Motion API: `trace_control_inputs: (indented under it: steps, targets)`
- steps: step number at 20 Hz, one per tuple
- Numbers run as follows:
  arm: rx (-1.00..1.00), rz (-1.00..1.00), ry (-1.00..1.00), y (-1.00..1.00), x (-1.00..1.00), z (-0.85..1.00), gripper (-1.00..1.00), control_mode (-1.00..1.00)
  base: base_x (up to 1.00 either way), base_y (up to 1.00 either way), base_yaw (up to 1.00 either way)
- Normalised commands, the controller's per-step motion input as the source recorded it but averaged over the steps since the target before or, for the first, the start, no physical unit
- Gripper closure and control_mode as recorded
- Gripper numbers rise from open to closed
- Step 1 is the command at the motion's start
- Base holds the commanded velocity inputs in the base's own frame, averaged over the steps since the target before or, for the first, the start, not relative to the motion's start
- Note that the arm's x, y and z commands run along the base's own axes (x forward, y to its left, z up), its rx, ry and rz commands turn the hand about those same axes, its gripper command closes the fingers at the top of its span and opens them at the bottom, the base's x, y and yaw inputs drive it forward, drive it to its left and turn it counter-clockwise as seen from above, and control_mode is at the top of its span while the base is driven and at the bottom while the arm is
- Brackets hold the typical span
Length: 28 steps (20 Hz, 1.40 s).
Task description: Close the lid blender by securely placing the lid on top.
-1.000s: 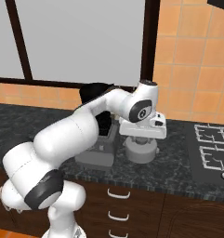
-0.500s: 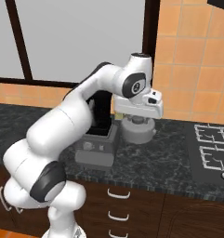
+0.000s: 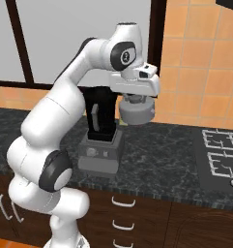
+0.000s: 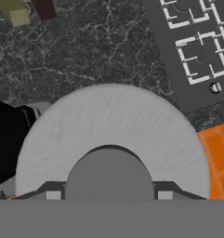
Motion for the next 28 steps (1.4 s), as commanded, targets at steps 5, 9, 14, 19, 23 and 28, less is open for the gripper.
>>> trace_control_inputs:
  steps: [5, 9, 14, 19, 23, 28]
  targets:
    - [0.00, -0.08, -0.18, 0.11, 0.10, 0.98, 1.00, -1.00, 0.00, 0.00, 0.00]
    - [0.04, 0.00, -0.10, 0.40, 0.56, 0.66, 1.00, -1.00, 0.00, 0.00, 0.00]
    - [0.01, 0.00, 0.00, 0.85, 0.67, 0.23, 1.00, -1.00, 0.00, 0.00, 0.00]
    - [0.03, 0.00, -0.05, 0.48, 0.23, -0.02, 1.00, -1.00, 0.00, 0.00, 0.00]
    - [0.00, 0.00, -0.01, 0.00, 0.18, -0.01, 1.00, -1.00, 0.00, 0.00, 0.00]
    - [0.00, 0.00, 0.00, 0.09, 0.30, 0.00, 1.00, -1.00, 0.00, 0.00, 0.00]
